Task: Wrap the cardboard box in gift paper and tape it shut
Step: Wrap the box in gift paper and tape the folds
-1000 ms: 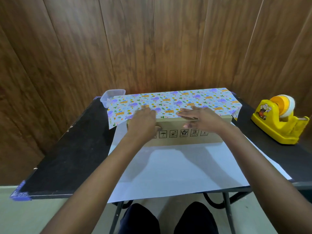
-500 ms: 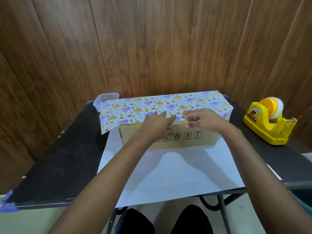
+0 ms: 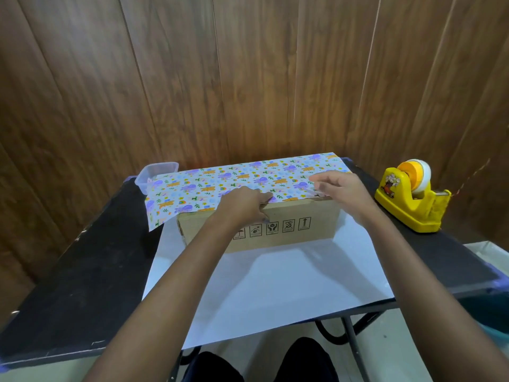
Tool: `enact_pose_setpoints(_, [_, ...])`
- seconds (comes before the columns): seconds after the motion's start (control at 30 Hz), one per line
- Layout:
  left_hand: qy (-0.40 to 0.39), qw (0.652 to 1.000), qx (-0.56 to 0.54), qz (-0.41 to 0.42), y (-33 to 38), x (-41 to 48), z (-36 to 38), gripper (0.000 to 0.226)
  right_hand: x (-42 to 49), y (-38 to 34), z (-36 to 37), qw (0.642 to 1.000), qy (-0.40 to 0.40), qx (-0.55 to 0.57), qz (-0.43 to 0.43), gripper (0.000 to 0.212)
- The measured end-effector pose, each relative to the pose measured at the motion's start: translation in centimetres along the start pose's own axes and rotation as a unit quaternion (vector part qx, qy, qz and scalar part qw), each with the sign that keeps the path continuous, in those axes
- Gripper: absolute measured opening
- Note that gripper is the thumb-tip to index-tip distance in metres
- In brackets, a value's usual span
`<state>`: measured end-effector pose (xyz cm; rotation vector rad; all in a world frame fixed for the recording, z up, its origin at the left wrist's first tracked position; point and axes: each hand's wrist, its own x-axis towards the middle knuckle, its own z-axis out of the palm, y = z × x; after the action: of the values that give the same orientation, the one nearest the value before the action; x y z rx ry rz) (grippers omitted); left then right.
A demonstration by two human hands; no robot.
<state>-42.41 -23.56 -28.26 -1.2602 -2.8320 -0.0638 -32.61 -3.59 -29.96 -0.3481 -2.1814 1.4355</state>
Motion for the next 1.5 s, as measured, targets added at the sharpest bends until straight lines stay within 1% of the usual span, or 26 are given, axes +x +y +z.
enact_pose_setpoints(0.07, [0.007, 1.0, -0.005, 0.0, 0.0, -0.1, 0.1, 0.057, 0.1, 1.0, -1.2, 0.994, 0.109, -0.019, -0.024, 0.017])
enact_pose_setpoints(0.13, [0.011, 1.0, -0.011, -0.009, 0.0, 0.0, 0.3, 0.053, -0.2, 1.9, -2.7, 0.977, 0.199, -0.066, -0.047, 0.018])
enact_pose_setpoints(0.23, [0.014, 0.999, -0.01, -0.039, 0.4, 0.4, 0.5, 0.049, -1.2, 3.7, -5.0, 0.942, 0.275, -0.183, -0.057, 0.018])
enact_pose_setpoints(0.33, [0.005, 0.998, -0.014, -0.057, 0.8, 0.8, 0.8, 0.045, -2.3, 6.1, -7.2, 0.887, 0.356, -0.29, -0.045, 0.021])
enact_pose_setpoints(0.4, [0.004, 0.998, -0.02, -0.063, 0.8, 0.9, 0.8, 0.044, -2.8, 7.1, -7.9, 0.857, 0.409, -0.314, -0.017, 0.029])
enact_pose_setpoints(0.43, [0.004, 0.998, -0.023, -0.064, 0.9, 0.9, 0.8, 0.044, -3.0, 7.4, -8.3, 0.846, 0.43, -0.314, 0.012, 0.036])
enact_pose_setpoints(0.5, [0.002, 0.998, -0.024, -0.065, 0.9, 0.9, 0.9, 0.048, -3.0, 7.7, -9.0, 0.838, 0.455, -0.292, 0.079, 0.053])
enact_pose_setpoints(0.53, [0.0, 0.998, -0.022, -0.065, 0.9, 0.9, 1.0, 0.052, -2.9, 8.0, -9.4, 0.842, 0.457, -0.261, 0.118, 0.061])
enact_pose_setpoints(0.6, [-0.005, 0.998, -0.018, -0.065, 0.9, 1.0, 1.1, 0.061, -2.5, 8.6, -10.4, 0.86, 0.446, -0.154, 0.196, 0.075])
enact_pose_setpoints(0.67, [-0.008, 0.998, -0.016, -0.067, 0.8, 1.1, 1.3, 0.065, -2.1, 9.3, -11.3, 0.873, 0.415, -0.062, 0.248, 0.078])
enact_pose_setpoints(0.73, [-0.014, 0.998, -0.008, -0.065, 0.8, 1.1, 1.4, 0.066, -2.1, 9.9, -11.9, 0.876, 0.391, -0.058, 0.276, 0.073])
enact_pose_setpoints(0.8, [-0.014, 0.998, -0.001, -0.065, 0.7, 1.1, 1.4, 0.066, -2.0, 10.0, -12.1, 0.876, 0.381, -0.089, 0.281, 0.065])
enact_pose_setpoints(0.93, [-0.007, 0.998, 0.013, -0.06, 0.8, 0.9, 1.4, 0.065, -2.3, 9.6, -10.8, 0.868, 0.39, -0.14, 0.274, 0.057])
enact_pose_setpoints(1.07, [0.002, 0.998, 0.021, -0.058, 0.7, 0.7, 1.6, 0.063, -2.3, 9.1, -8.4, 0.87, 0.396, -0.145, 0.256, 0.048])
enact_pose_setpoints(1.17, [-0.003, 0.998, 0.026, -0.058, 0.9, 0.8, 1.6, 0.064, -1.9, 9.1, -8.6, 0.89, 0.361, -0.14, 0.243, 0.052])
enact_pose_setpoints(1.23, [-0.002, 0.998, 0.03, -0.059, 0.9, 0.6, 1.6, 0.064, -1.8, 8.7, -9.3, 0.915, 0.319, -0.11, 0.219, 0.058])
enact_pose_setpoints(1.3, [0.002, 0.998, 0.037, -0.053, 0.9, 0.5, 1.7, 0.064, -1.3, 7.8, -10.6, 0.933, 0.29, -0.077, 0.197, 0.061])
enact_pose_setpoints(1.4, [0.005, 0.998, 0.035, -0.053, 0.9, 0.4, 1.6, 0.065, -0.6, 6.0, -12.5, 0.936, 0.273, -0.048, 0.217, 0.056])
enact_pose_setpoints(1.5, [0.003, 0.998, 0.039, -0.052, 0.9, 0.4, 1.6, 0.064, 0.3, 5.6, -14.0, 0.931, 0.258, -0.059, 0.253, 0.048])
